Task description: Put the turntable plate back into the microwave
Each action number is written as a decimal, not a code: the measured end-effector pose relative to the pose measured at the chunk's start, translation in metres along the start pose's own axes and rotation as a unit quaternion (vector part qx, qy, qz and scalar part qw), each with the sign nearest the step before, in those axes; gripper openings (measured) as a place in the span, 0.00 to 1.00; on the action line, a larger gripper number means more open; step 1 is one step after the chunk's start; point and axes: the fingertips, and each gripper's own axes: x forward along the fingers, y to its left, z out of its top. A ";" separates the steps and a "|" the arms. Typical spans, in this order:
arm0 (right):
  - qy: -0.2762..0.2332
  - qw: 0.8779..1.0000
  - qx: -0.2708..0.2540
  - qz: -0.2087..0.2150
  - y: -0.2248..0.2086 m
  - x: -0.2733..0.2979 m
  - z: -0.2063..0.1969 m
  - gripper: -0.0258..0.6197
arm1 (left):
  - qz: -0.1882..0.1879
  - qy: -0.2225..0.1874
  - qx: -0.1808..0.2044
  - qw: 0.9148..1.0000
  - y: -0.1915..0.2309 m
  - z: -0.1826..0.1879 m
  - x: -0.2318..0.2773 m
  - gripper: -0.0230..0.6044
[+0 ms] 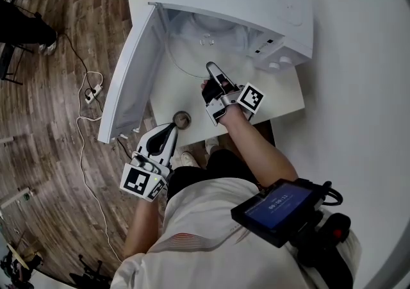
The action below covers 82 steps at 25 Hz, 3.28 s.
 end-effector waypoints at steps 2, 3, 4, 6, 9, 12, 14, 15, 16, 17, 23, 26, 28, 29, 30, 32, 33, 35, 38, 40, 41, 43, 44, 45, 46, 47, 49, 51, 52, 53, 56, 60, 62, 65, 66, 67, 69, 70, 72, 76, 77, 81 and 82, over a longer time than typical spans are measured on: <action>-0.004 1.000 0.005 -0.002 -0.002 0.010 0.006 0.08 | 0.003 0.001 -0.002 1.000 0.002 0.001 0.003 0.05; -0.007 1.000 0.006 -0.004 -0.003 0.013 0.009 0.08 | 0.004 0.001 -0.002 1.000 0.001 0.001 0.004 0.05; -0.011 1.000 0.005 -0.005 -0.004 0.016 0.013 0.08 | 0.005 0.001 -0.002 1.000 0.001 0.001 0.005 0.05; -0.016 1.000 0.003 -0.009 -0.006 0.022 0.020 0.08 | 0.009 0.000 -0.002 1.000 0.002 0.003 0.007 0.05; -0.022 1.000 0.002 -0.013 -0.009 0.033 0.028 0.08 | 0.014 -0.003 -0.004 1.000 0.006 0.006 0.012 0.05; -0.032 0.999 0.008 -0.015 -0.014 0.043 0.035 0.08 | 0.016 -0.004 -0.005 1.000 0.009 0.007 0.018 0.05; -0.041 0.999 0.009 -0.017 -0.016 0.048 0.039 0.08 | 0.016 -0.005 -0.007 1.000 0.011 0.007 0.020 0.05; -0.045 0.999 0.008 -0.019 -0.018 0.050 0.041 0.08 | 0.017 -0.005 -0.007 1.000 0.011 0.006 0.021 0.05; -0.048 0.999 0.008 -0.022 -0.020 0.053 0.044 0.08 | 0.017 -0.005 -0.008 1.000 0.012 0.005 0.020 0.05; -0.052 0.998 0.009 -0.025 -0.022 0.055 0.046 0.08 | 0.018 -0.005 -0.009 1.000 0.013 0.005 0.020 0.05; -0.077 0.996 0.019 -0.037 -0.028 0.067 0.059 0.08 | 0.019 -0.004 -0.017 1.000 0.014 0.001 0.019 0.05; -0.089 0.995 0.019 -0.039 -0.031 0.073 0.065 0.08 | 0.017 -0.003 -0.019 1.000 0.013 0.001 0.019 0.05; -0.097 0.994 0.020 -0.043 -0.029 0.077 0.067 0.08 | 0.017 -0.004 -0.020 1.000 0.015 0.000 0.018 0.05; -0.101 0.994 0.022 -0.045 -0.029 0.079 0.067 0.08 | 0.018 -0.004 -0.020 1.000 0.016 -0.001 0.018 0.05; -0.105 0.993 0.024 -0.047 -0.030 0.081 0.068 0.08 | 0.018 -0.003 -0.020 1.000 0.017 -0.001 0.018 0.05; -0.113 0.992 0.025 -0.051 -0.030 0.084 0.070 0.08 | 0.019 -0.004 -0.021 1.000 0.019 -0.001 0.017 0.05; -0.117 0.991 0.025 -0.053 -0.030 0.086 0.071 0.08 | 0.019 -0.004 -0.020 1.000 0.019 0.000 0.016 0.05; -0.126 0.990 0.026 -0.056 -0.029 0.087 0.075 0.08 | 0.019 -0.004 -0.019 1.000 0.019 0.002 0.016 0.05; -0.145 0.987 0.034 -0.059 -0.028 0.091 0.078 0.08 | 0.020 -0.003 -0.019 1.000 0.021 0.002 0.014 0.05; -0.157 0.985 0.035 -0.062 -0.029 0.095 0.080 0.08 | 0.020 -0.001 -0.022 1.000 0.023 0.001 0.014 0.05; -0.163 0.984 0.035 -0.065 -0.031 0.097 0.081 0.08 | 0.020 -0.001 -0.023 1.000 0.023 0.001 0.015 0.05; -0.171 0.982 0.033 -0.069 -0.032 0.099 0.084 0.08 | 0.018 0.001 -0.022 1.000 0.021 0.000 0.016 0.05; -0.174 0.982 0.032 -0.069 -0.032 0.100 0.086 0.08 | 0.017 0.001 -0.021 1.000 0.020 0.000 0.017 0.05; -0.175 0.982 0.031 -0.068 -0.031 0.101 0.088 0.08 | 0.017 0.002 -0.021 1.000 0.020 0.001 0.016 0.05; -0.177 0.982 0.030 -0.066 -0.030 0.102 0.090 0.08 | 0.017 0.003 -0.022 1.000 0.021 0.001 0.016 0.05; -0.179 0.981 0.028 -0.064 -0.030 0.103 0.091 0.08 | 0.018 0.003 -0.023 1.000 0.022 0.000 0.015 0.05; -0.183 0.981 0.028 -0.062 -0.029 0.107 0.094 0.08 | 0.019 0.003 -0.024 1.000 0.024 -0.001 0.015 0.05; -0.189 0.980 0.032 -0.061 -0.029 0.110 0.096 0.08 | 0.020 0.003 -0.024 1.000 0.026 -0.002 0.015 0.05; -0.192 0.979 0.033 -0.062 -0.030 0.111 0.097 0.08 | 0.020 0.003 -0.025 1.000 0.026 -0.002 0.015 0.05; -0.195 0.978 0.034 -0.063 -0.031 0.111 0.099 0.08 | 0.019 0.003 -0.024 1.000 0.026 -0.002 0.016 0.05; -0.199 0.977 0.035 -0.068 -0.036 0.112 0.104 0.08 | 0.017 0.005 -0.024 1.000 0.024 -0.004 0.019 0.05; -0.205 0.975 0.037 -0.072 -0.039 0.116 0.111 0.08 | 0.016 0.007 -0.024 1.000 0.024 -0.005 0.021 0.05; -0.211 0.974 0.041 -0.073 -0.037 0.118 0.114 0.08 | 0.015 0.008 -0.024 1.000 0.024 -0.004 0.022 0.05; -0.218 0.972 0.048 -0.075 -0.038 0.120 0.116 0.08 | 0.013 0.008 -0.024 1.000 0.023 -0.003 0.025 0.05; -0.220 0.971 0.049 -0.077 -0.038 0.121 0.117 0.08 | 0.012 0.007 -0.024 1.000 0.023 -0.003 0.026 0.05; -0.221 0.971 0.049 -0.077 -0.038 0.122 0.118 0.08 | 0.011 0.008 -0.024 1.000 0.023 -0.003 0.027 0.05; -0.223 0.971 0.049 -0.076 -0.037 0.123 0.121 0.08 | 0.009 0.008 -0.024 1.000 0.022 -0.003 0.028 0.05; -0.223 0.971 0.049 -0.074 -0.037 0.123 0.122 0.08 | 0.008 0.008 -0.024 1.000 0.022 -0.003 0.028 0.05; -0.223 0.971 0.051 -0.072 -0.036 0.125 0.122 0.08 | 0.008 0.007 -0.026 1.000 0.022 -0.003 0.028 0.05; -0.220 0.971 0.057 -0.079 -0.037 0.127 0.118 0.08 | 0.006 0.007 -0.028 1.000 0.021 -0.002 0.029 0.05; -0.218 0.970 0.062 -0.084 -0.038 0.128 0.117 0.08 | 0.005 0.007 -0.027 1.000 0.021 -0.001 0.029 0.05; -0.198 0.971 0.080 -0.112 -0.039 0.132 0.110 0.08 | 0.008 0.003 -0.030 1.000 0.023 -0.001 0.025 0.05; -0.193 0.971 0.083 -0.117 -0.039 0.133 0.109 0.08 | 0.009 0.002 -0.031 0.999 0.023 -0.001 0.025 0.05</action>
